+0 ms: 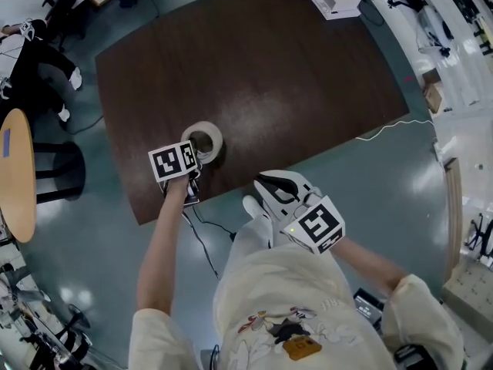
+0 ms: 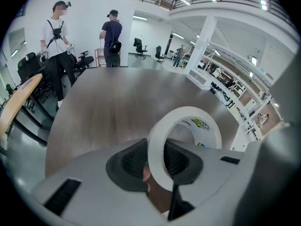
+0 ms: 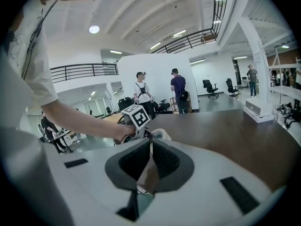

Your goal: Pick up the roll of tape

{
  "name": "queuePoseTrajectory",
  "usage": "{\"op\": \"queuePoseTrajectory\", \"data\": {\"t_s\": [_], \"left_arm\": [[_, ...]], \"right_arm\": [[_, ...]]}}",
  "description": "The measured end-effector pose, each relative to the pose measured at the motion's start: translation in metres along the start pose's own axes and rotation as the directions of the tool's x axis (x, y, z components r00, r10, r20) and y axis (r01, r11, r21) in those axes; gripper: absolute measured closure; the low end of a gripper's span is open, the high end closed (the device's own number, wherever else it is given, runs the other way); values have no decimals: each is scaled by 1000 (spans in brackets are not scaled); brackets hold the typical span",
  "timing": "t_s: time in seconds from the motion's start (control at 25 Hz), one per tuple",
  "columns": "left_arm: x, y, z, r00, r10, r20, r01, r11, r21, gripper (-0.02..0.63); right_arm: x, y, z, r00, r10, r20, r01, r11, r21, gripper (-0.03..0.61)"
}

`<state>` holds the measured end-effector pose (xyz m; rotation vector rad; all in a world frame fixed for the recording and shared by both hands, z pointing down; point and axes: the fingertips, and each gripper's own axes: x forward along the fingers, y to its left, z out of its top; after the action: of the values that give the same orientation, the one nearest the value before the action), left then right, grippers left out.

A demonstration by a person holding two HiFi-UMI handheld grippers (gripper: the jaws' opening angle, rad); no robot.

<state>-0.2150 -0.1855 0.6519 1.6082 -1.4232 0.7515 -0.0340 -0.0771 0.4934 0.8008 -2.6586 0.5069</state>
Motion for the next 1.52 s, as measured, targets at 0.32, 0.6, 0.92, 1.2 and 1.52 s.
{"op": "queuePoseTrajectory", "data": {"t_s": [0.32, 0.6, 0.92, 1.2, 1.52], "left_arm": [[-77, -37, 22, 981, -55, 188, 43, 997, 65, 528], [-158, -74, 49, 897, -100, 431, 50, 991, 125, 528], [-276, -110, 66, 711, -154, 687, 19, 980, 200, 528], [-345, -112, 57, 583, -141, 800, 5, 985, 170, 528], [-375, -102, 21, 512, -64, 857, -6, 997, 77, 528]], "right_arm": [[-24, 9, 12, 999, -19, 31, 21, 999, -50, 571], [-40, 10, 27, 997, -44, 58, 51, 992, -117, 571], [-63, 5, 45, 990, -81, 115, 93, 989, -111, 571], [-77, 13, 71, 976, -48, 213, 70, 993, -94, 572], [-89, 42, 100, 961, 31, 276, 22, 982, -186, 572]]}}
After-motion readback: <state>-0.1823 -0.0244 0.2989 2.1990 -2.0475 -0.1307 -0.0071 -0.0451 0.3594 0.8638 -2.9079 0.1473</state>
